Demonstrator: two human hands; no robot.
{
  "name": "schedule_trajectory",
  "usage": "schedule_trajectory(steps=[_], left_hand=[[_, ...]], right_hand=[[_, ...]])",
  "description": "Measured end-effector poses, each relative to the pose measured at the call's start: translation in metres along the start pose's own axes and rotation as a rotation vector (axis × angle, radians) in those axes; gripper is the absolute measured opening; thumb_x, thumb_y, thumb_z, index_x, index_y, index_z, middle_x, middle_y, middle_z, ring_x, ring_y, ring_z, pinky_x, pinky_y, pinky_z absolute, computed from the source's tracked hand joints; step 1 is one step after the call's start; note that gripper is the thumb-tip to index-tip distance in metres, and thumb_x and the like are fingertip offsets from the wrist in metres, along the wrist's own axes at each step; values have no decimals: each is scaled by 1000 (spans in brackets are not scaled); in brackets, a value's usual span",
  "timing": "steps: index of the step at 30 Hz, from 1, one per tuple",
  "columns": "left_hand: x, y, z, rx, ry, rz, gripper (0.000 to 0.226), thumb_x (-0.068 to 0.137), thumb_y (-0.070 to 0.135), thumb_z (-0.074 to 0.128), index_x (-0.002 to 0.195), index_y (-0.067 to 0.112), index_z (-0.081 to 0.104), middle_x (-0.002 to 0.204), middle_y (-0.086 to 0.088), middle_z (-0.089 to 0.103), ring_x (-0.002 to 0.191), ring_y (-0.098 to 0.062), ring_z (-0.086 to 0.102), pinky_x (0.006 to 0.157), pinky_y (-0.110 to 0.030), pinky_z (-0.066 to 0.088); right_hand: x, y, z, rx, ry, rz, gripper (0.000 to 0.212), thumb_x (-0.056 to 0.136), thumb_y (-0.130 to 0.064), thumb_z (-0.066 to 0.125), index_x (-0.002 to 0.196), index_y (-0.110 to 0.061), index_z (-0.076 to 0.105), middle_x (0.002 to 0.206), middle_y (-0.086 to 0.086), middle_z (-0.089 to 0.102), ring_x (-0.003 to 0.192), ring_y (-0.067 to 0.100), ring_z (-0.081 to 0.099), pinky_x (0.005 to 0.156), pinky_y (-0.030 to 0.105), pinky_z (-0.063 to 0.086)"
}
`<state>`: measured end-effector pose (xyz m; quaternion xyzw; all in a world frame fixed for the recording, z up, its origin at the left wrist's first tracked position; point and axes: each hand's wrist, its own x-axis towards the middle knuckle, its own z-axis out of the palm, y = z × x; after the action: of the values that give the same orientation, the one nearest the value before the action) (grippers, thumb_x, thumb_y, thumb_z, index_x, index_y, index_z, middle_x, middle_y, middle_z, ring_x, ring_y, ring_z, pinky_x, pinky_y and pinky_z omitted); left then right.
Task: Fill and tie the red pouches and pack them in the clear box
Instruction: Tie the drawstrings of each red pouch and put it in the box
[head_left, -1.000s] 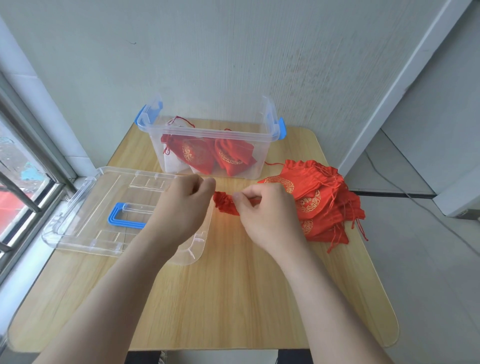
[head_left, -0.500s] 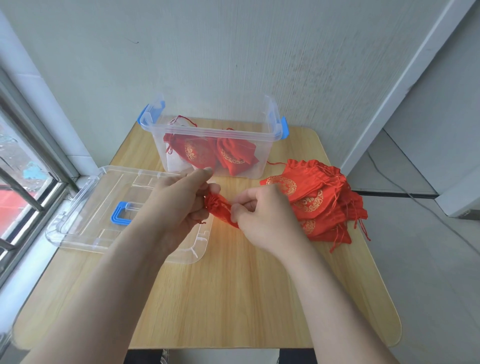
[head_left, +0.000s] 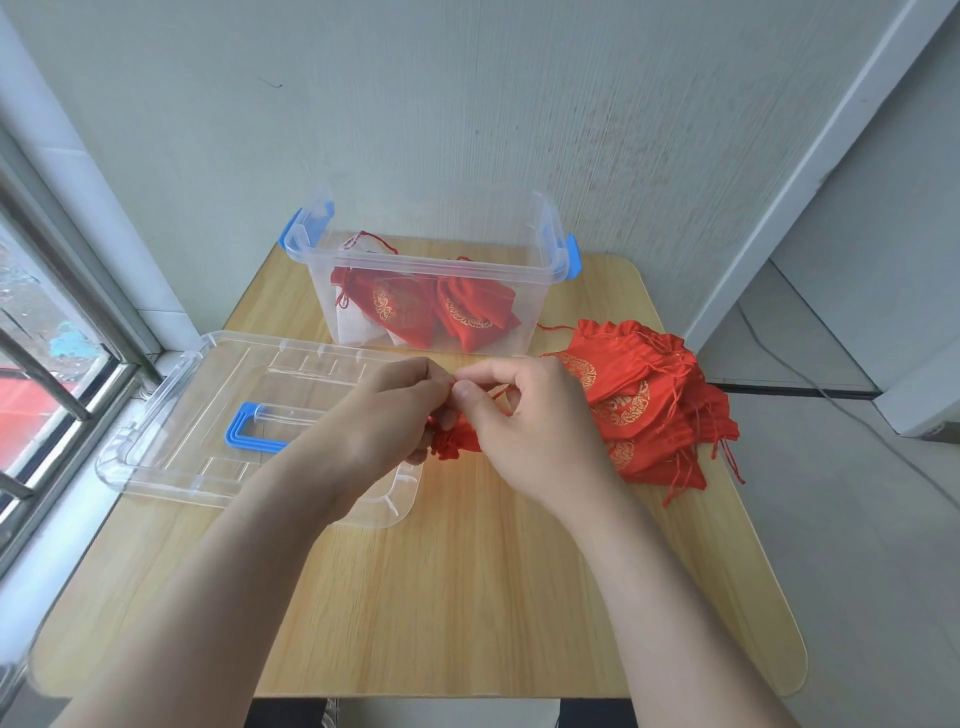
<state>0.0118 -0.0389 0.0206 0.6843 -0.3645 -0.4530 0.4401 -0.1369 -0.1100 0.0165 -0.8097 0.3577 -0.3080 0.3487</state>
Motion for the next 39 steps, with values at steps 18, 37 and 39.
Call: schedule_trajectory(steps=[18, 37, 39], left_hand=[[1, -14, 10, 468, 107, 289, 25, 109, 20, 44, 87, 18, 56, 89, -3, 68, 85, -26, 69, 83, -54, 57], [-5, -5, 10, 494, 114, 234, 29, 109, 27, 48, 88, 8, 54, 87, -6, 69, 64, -5, 66, 60, -20, 49], [-4, -4, 11, 422, 160, 243, 25, 109, 26, 50, 90, 10, 50, 88, -7, 70, 64, -6, 67, 60, -20, 50]], right_hand=[[6, 15, 0, -130, -23, -35, 15, 92, -12, 79, 99, -24, 83, 81, -19, 76, 80, -6, 69, 71, 8, 48], [5, 12, 0, -251, -130, -77, 14, 97, -12, 62, 87, -22, 61, 70, -10, 59, 71, 14, 57, 65, 35, 46], [5, 10, 3, -228, -101, -35, 13, 98, -13, 61, 87, -22, 61, 73, -9, 62, 75, 18, 59, 66, 34, 44]])
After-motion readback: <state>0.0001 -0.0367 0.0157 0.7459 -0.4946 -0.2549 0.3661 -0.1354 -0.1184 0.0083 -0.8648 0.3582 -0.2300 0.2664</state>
